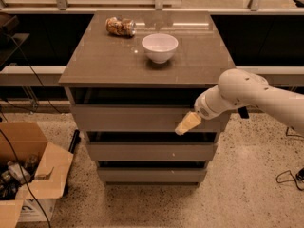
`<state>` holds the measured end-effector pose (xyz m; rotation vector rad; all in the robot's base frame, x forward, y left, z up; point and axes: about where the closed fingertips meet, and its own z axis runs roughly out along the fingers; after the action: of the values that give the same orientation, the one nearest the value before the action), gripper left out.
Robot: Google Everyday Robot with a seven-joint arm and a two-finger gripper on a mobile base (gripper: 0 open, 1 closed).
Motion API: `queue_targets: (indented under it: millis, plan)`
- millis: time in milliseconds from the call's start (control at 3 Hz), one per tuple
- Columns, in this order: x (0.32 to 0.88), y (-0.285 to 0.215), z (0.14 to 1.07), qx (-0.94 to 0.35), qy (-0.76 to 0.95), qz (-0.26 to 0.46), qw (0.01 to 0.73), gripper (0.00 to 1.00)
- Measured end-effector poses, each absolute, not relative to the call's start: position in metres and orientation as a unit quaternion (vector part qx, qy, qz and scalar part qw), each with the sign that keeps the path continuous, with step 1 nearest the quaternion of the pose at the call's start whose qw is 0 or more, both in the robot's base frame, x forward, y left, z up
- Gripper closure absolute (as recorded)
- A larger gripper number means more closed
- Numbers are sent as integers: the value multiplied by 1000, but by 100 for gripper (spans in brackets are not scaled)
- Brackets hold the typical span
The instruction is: Open top drawer
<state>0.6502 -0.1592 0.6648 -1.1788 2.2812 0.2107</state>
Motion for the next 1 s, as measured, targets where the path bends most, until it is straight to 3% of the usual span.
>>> queue_targets:
  millis: [333, 1000]
  plan:
    - [649, -164, 643, -437, 859, 92, 251, 16]
    - [649, -164, 652, -437, 859, 92, 250, 63]
